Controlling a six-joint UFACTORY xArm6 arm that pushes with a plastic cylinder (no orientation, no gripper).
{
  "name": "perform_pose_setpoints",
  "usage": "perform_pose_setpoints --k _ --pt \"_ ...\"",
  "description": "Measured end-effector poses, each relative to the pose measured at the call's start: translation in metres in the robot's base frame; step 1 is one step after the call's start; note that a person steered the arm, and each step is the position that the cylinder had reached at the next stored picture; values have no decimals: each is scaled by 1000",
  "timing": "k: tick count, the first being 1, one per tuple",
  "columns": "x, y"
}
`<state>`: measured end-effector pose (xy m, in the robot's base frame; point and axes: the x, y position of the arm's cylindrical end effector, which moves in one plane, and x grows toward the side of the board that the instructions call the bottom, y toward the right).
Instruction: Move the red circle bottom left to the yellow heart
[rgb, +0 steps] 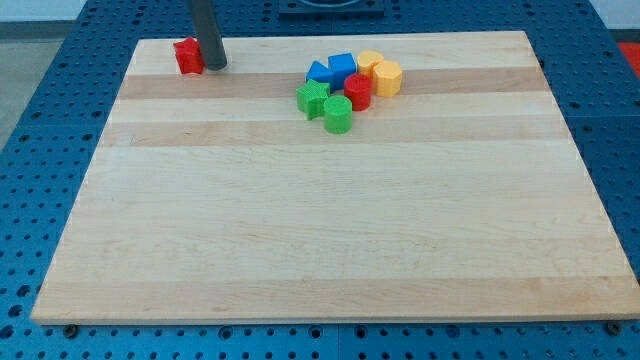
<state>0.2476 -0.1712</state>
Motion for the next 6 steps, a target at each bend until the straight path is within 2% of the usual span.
perform_pose_setpoints --k 2,6 --pt "0 -47" --pt "11 -25"
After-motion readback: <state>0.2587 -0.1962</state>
